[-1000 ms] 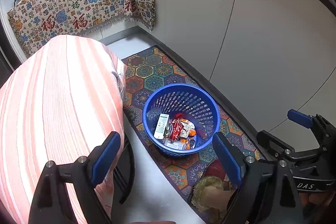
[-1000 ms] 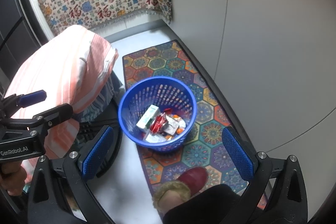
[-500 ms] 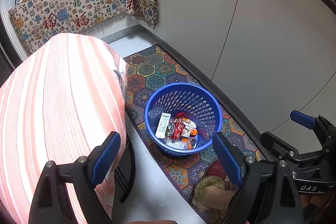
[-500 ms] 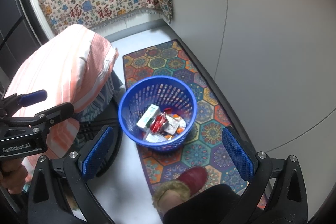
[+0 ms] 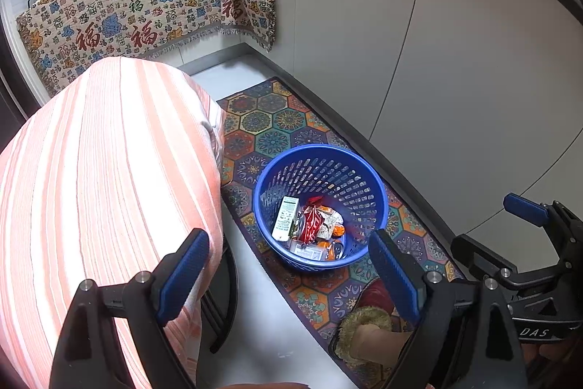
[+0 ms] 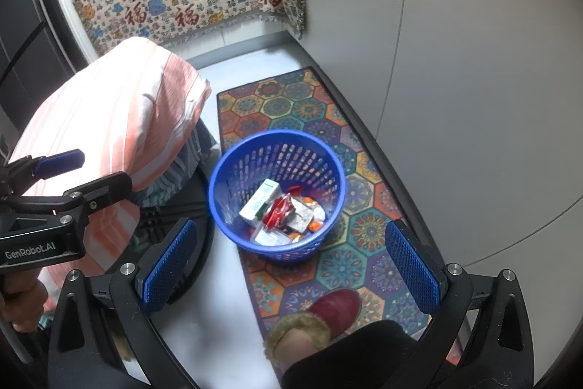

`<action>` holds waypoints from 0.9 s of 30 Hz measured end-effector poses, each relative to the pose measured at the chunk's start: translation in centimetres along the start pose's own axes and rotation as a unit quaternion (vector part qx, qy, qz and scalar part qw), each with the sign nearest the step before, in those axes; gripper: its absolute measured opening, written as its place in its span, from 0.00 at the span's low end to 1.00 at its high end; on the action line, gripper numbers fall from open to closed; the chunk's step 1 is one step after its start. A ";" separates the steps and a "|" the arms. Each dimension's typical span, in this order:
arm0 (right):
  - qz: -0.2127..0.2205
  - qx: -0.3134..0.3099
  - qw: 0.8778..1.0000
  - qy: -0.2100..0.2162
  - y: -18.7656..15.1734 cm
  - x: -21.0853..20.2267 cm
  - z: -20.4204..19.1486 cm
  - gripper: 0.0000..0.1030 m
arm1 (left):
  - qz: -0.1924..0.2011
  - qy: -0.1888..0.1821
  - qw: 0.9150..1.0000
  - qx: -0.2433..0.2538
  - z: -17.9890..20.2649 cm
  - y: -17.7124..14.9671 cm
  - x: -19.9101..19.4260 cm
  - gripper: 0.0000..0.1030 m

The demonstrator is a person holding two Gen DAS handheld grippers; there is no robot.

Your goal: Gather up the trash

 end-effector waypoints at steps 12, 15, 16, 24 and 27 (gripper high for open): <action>0.000 0.001 1.000 0.001 0.0 0.0 0.0 1.00 | 0.000 0.006 1.000 -0.001 -0.1 0.1 0.0 0.88; 0.000 0.002 1.000 0.002 0.0 -0.1 0.0 1.00 | 0.000 0.007 1.000 -0.002 -0.2 0.0 0.0 0.88; 0.000 0.002 1.000 0.002 0.0 -0.1 0.0 1.00 | 0.000 0.007 1.000 -0.002 -0.2 0.0 0.0 0.88; 0.000 0.004 1.000 0.001 0.0 -0.1 0.2 1.00 | 0.000 0.007 1.000 -0.001 -0.2 0.1 0.0 0.88; -0.001 0.005 1.000 0.001 0.0 -0.1 0.3 1.00 | 0.000 0.007 1.000 0.000 -0.2 0.1 -0.1 0.88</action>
Point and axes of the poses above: each gripper's, at about its wrist camera, not at the fingertips, and x roughly the way its jaws point, z to its right, y to its top, the point moved 10 cm from there along x, roughly the way its jaws point, and after that the axes turned 9 degrees about -z, right-handed, at the moved point
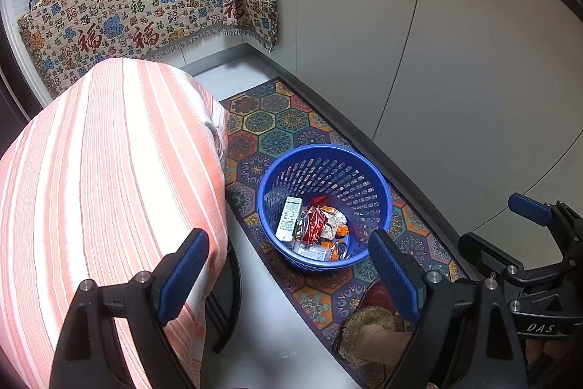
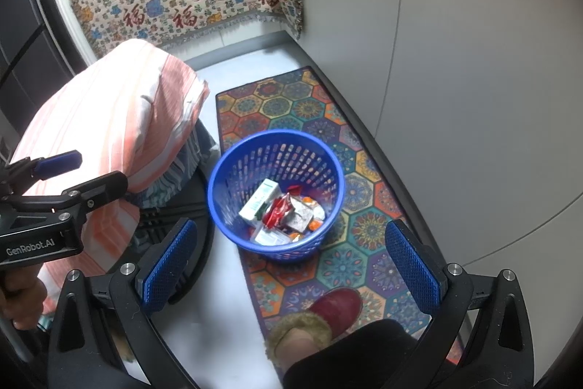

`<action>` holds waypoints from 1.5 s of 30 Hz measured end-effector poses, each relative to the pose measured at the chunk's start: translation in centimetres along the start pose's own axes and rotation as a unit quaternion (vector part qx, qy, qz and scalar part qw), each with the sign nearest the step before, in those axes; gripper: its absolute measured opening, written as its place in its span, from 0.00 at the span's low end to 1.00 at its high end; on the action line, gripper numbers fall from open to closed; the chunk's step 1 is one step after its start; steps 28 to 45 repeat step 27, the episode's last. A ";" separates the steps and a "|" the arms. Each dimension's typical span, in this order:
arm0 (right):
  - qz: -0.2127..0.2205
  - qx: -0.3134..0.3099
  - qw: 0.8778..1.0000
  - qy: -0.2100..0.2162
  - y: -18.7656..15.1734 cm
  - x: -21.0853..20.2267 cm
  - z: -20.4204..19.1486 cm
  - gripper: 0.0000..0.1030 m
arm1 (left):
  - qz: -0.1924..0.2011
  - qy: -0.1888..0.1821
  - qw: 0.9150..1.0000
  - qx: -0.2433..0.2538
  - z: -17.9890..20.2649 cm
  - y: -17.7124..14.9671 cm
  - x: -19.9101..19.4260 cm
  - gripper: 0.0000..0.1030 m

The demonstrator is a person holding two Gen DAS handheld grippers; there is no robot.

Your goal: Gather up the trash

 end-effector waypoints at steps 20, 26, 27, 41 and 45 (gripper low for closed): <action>-0.001 0.000 1.000 0.000 0.0 0.1 0.2 1.00 | -0.001 -0.001 1.000 0.006 0.6 0.0 0.3 0.88; -0.003 0.005 1.000 -0.002 -0.3 0.3 0.7 1.00 | 0.006 -0.002 1.000 -0.013 0.0 0.1 0.2 0.88; -0.003 0.006 1.000 -0.003 -0.4 0.3 0.7 1.00 | 0.005 -0.002 1.000 -0.012 0.0 0.1 0.1 0.88; -0.003 0.006 1.000 -0.003 -0.4 0.3 0.7 1.00 | 0.005 -0.002 1.000 -0.012 0.0 0.1 0.1 0.88; -0.003 0.006 1.000 -0.003 -0.4 0.3 0.7 1.00 | 0.005 -0.002 1.000 -0.012 0.0 0.1 0.1 0.88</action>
Point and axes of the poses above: each gripper's, at about its wrist camera, not at the fingertips, and x roughly the way its jaws point, z to its right, y to its top, the point moved 10 cm from there along x, roughly the way its jaws point, and after that the axes turned 9 degrees about -z, right-handed, at the moved point
